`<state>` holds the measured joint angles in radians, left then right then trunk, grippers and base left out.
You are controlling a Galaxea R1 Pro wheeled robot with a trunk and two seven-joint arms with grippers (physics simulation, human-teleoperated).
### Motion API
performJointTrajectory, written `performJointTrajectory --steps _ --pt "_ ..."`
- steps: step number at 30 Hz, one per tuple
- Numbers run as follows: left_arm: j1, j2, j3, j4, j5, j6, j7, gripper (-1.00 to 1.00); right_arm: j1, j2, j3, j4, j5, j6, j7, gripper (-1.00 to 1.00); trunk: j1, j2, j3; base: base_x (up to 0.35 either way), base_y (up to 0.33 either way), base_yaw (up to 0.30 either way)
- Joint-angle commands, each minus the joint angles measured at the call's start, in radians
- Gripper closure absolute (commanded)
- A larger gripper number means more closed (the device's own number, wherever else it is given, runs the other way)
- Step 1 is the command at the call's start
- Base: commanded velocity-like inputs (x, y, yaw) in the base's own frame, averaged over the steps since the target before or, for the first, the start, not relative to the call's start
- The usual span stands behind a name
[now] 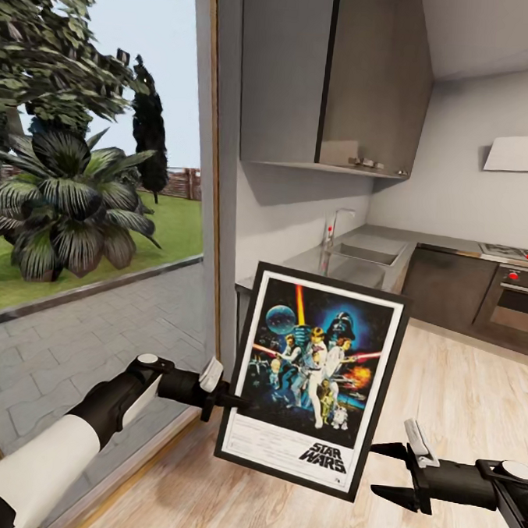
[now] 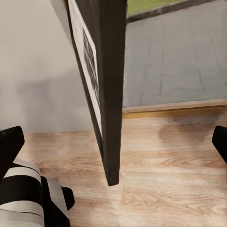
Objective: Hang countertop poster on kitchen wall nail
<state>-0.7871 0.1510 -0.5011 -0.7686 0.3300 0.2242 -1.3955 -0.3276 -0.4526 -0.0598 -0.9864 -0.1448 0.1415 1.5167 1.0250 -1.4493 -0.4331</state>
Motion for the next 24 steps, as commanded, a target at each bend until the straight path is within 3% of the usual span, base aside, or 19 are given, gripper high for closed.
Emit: performJointTrajectory --steps 1,14,24 --pt "-0.001 0.001 -0.007 -0.001 0.01 0.009 0.0 1.0 -0.001 0.0 0.0 0.0 -0.003 0.01 0.003 -1.0 0.0 -0.001 -0.001 0.0 0.0 0.0" --pt "-0.001 0.001 -0.01 -0.009 0.011 0.009 0.0 1.0 -0.001 0.0 0.0 0.0 -0.002 0.01 0.002 -1.0 0.0 -0.001 -0.001 0.0 0.0 0.0" --pt "-0.001 -0.03 -0.009 -0.011 0.01 0.009 0.001 1.0 -0.001 0.001 0.001 0.0 -0.002 0.008 0.002 -1.0 0.0 -0.001 -0.001 0.0 0.0 0.0"
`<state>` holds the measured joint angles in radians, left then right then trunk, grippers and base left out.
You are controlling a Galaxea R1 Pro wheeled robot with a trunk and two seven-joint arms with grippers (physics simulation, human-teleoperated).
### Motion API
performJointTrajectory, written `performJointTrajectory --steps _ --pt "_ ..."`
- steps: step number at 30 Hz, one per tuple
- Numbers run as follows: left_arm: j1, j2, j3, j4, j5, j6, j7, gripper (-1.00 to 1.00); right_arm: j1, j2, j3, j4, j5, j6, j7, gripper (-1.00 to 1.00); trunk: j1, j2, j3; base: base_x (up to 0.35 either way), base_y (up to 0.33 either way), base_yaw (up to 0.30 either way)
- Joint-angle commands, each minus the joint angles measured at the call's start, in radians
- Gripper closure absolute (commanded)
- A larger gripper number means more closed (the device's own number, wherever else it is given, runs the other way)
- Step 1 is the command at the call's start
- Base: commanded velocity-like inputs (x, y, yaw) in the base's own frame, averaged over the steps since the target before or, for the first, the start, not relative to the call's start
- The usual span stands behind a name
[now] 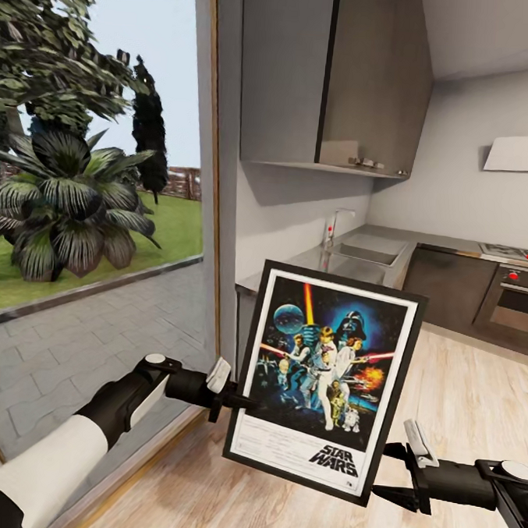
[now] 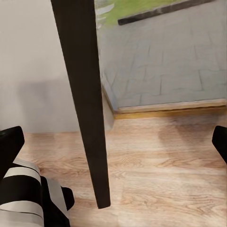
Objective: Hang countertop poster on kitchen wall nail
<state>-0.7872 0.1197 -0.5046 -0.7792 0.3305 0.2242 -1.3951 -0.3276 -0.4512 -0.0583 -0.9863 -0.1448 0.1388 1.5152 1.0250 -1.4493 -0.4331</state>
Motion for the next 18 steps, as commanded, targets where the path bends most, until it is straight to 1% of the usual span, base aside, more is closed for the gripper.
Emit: performJointTrajectory --steps 1,18 --pt "-0.001 0.0 -0.005 0.0 0.009 0.009 0.001 1.0 -0.001 0.0 0.0 0.0 -0.002 0.01 0.003 -1.0 0.0 -0.001 -0.001 0.0 0.0 0.0" --pt "-0.001 -0.002 -0.004 0.0 0.01 0.009 -0.001 1.0 -0.001 0.0 0.001 0.002 -0.002 0.009 0.003 -1.0 0.0 -0.001 -0.001 0.0 0.0 0.0"
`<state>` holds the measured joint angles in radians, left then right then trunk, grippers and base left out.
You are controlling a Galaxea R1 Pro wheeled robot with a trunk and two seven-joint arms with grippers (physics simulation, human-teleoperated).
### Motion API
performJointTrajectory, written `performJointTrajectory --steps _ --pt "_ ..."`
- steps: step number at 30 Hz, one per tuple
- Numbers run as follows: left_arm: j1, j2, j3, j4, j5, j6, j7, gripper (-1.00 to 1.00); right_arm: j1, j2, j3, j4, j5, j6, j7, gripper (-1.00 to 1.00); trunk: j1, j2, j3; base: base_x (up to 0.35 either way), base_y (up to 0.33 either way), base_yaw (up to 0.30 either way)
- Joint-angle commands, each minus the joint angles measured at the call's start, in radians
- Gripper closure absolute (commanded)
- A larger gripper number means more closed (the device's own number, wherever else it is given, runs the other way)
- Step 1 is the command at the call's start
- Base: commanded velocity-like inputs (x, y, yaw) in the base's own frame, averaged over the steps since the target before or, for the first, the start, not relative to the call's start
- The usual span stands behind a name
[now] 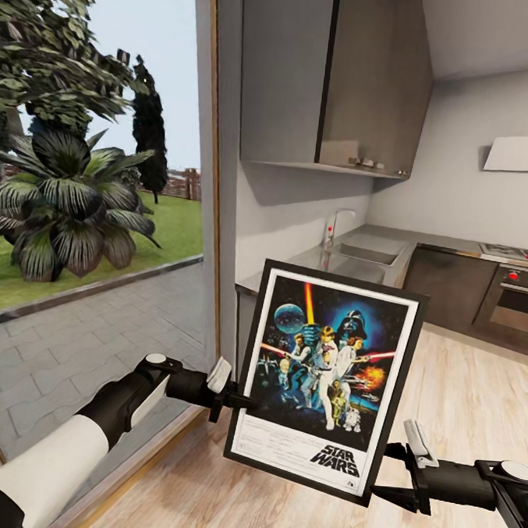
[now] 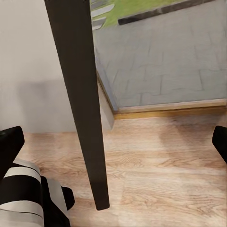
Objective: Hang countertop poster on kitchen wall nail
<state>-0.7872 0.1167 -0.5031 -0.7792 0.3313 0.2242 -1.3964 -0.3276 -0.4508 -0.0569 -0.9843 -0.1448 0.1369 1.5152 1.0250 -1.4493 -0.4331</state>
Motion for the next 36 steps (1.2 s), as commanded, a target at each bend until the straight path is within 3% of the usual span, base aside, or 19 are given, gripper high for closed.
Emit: performJointTrajectory --steps 1,23,24,36 --pt "-0.001 0.001 -0.005 0.0 0.009 0.009 0.001 1.0 -0.001 0.0 0.0 0.0 -0.002 0.01 0.003 -1.0 0.0 -0.001 -0.001 0.0 0.0 0.0" --pt "-0.001 0.0 -0.006 -0.002 0.009 0.009 0.0 1.0 -0.001 0.017 0.0 -0.001 -0.002 0.01 0.003 -1.0 0.0 -0.001 -0.001 0.0 0.0 0.0" --pt "-0.001 0.0 -0.005 -0.001 0.009 0.009 0.0 1.0 -0.001 0.017 0.0 -0.001 -0.002 0.01 0.003 1.0 0.0 -0.001 -0.001 0.0 0.0 0.0" --pt "-0.001 0.001 -0.005 0.001 0.009 0.009 0.001 1.0 -0.001 0.017 0.0 0.001 -0.002 0.009 0.003 1.0 0.0 -0.001 -0.001 0.0 0.0 0.0"
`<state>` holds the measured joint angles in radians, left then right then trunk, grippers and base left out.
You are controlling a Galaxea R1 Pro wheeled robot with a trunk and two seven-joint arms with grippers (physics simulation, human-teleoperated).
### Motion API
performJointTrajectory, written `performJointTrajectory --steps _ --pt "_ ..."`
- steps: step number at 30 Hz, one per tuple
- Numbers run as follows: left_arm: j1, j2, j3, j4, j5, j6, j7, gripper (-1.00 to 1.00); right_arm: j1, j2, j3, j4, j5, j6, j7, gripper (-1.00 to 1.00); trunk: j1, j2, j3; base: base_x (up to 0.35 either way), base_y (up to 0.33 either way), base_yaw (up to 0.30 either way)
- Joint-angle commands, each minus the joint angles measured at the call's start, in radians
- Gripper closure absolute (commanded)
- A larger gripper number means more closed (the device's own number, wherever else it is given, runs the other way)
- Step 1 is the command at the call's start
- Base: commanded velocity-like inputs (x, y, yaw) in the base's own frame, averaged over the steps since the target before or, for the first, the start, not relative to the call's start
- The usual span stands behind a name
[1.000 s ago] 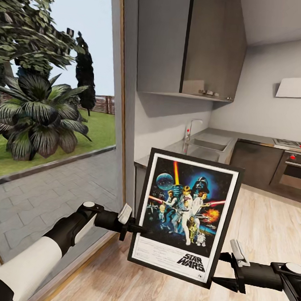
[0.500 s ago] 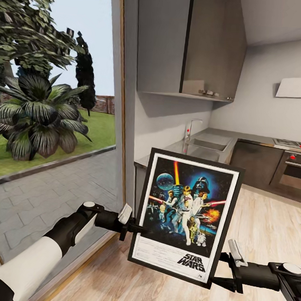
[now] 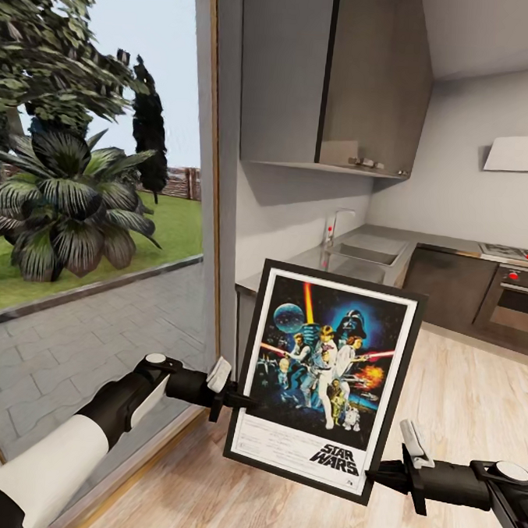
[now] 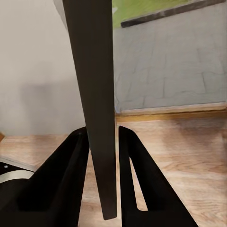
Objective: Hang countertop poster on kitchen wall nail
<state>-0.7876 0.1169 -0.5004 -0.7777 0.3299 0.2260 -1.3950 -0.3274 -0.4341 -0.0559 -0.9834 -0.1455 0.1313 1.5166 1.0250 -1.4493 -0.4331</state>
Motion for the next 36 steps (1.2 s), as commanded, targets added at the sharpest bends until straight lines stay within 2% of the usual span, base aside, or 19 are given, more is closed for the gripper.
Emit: performJointTrajectory --steps 1,2,3,21,26,27,31,36 --pt "-0.001 0.001 -0.007 0.0 0.011 0.008 0.0 1.0 -0.001 0.0 -0.001 0.0 -0.002 0.014 0.002 1.0 0.0 -0.001 -0.001 0.0 0.0 0.0" --pt "-0.001 0.001 -0.007 0.0 0.011 0.008 0.0 1.0 -0.001 0.001 -0.001 0.0 -0.002 0.014 0.002 1.0 0.0 -0.001 -0.001 0.0 0.0 0.0" --pt "-0.001 0.001 -0.007 -0.001 0.011 0.008 0.001 -1.0 -0.001 0.002 -0.001 0.0 -0.002 0.014 0.002 1.0 0.0 -0.001 -0.001 0.0 0.0 0.0" --pt "-0.001 0.008 0.0 0.012 0.009 0.002 0.002 -1.0 -0.001 0.005 -0.001 0.0 -0.002 0.014 0.001 1.0 0.0 -0.001 -0.001 0.0 0.0 0.0" --pt "-0.001 0.053 0.002 0.088 0.011 -0.1 -0.004 -1.0 -0.001 0.005 -0.001 0.0 -0.002 0.014 0.001 1.0 0.0 -0.001 -0.001 0.0 0.0 0.0" --pt "-0.001 0.068 0.002 0.108 0.012 -0.118 -0.022 -1.0 -0.001 0.005 -0.001 0.0 -0.002 0.014 0.001 1.0 0.0 -0.001 -0.001 0.0 0.0 0.0" --pt "-0.001 0.102 0.003 0.125 0.013 -0.136 -0.071 -1.0 -0.001 0.005 -0.001 0.001 -0.001 0.013 0.001 1.0 0.0 -0.001 -0.001 0.0 0.0 0.0" --pt "-0.001 0.132 0.004 0.129 0.014 -0.161 -0.085 -1.0 -0.001 0.005 -0.001 0.002 -0.001 -0.01 0.001 1.0 0.0 -0.001 -0.001 0.0 0.0 0.0"
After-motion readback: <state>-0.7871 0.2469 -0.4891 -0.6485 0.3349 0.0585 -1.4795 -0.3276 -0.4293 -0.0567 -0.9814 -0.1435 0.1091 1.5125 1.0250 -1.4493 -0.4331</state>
